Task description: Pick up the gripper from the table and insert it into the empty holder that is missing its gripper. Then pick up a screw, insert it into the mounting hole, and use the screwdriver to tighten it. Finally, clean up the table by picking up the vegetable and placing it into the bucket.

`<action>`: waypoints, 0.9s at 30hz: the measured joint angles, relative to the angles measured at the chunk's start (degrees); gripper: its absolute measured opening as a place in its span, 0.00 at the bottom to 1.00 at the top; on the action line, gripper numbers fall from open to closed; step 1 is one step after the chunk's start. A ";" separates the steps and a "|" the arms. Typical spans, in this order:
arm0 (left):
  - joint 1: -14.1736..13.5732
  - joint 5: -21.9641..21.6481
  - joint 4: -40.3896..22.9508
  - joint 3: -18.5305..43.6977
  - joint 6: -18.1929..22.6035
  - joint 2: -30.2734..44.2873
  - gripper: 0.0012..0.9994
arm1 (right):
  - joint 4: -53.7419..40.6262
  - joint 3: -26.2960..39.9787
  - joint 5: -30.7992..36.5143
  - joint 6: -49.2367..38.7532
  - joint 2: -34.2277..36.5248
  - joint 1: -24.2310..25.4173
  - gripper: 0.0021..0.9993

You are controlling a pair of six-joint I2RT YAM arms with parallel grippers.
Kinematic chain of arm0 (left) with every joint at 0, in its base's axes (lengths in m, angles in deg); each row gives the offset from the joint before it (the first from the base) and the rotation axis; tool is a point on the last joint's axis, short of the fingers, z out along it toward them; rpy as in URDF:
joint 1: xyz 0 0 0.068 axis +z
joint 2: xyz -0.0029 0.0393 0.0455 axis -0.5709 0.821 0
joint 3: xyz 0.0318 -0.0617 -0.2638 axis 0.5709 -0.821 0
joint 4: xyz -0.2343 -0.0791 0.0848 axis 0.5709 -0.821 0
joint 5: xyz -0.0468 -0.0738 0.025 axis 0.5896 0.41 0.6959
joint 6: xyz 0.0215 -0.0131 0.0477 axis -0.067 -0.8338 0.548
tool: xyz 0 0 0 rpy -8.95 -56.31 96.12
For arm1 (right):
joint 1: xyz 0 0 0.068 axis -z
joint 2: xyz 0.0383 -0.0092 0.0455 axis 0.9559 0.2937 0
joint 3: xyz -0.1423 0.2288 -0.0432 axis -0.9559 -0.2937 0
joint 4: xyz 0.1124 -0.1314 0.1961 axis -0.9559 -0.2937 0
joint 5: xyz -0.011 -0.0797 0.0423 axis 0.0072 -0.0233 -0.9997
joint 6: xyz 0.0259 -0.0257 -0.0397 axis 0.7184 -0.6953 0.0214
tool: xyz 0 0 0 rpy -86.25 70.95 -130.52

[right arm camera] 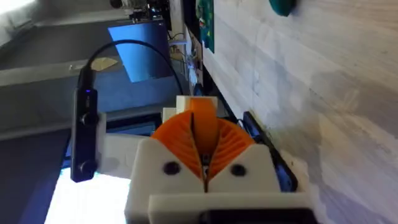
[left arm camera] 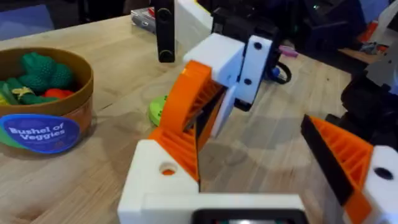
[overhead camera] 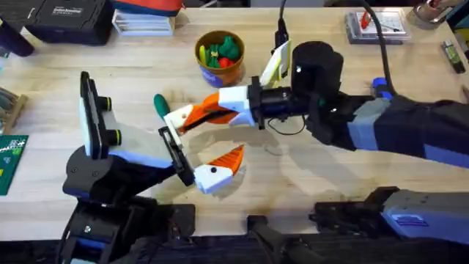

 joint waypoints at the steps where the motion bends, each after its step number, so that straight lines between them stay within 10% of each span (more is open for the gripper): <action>1: 0.02 -0.02 0.00 0.00 -0.13 0.01 0.99 | 0.20 0.00 0.74 0.13 -0.02 -0.65 0.00; 16: 0.20 -1.51 0.09 0.00 -0.18 0.02 0.99 | 1.18 0.00 5.61 0.15 -0.02 -2.90 0.00; 27: 0.17 -1.06 0.12 0.00 0.13 0.02 0.99 | 0.63 0.00 6.13 -2.00 -0.02 -3.17 0.21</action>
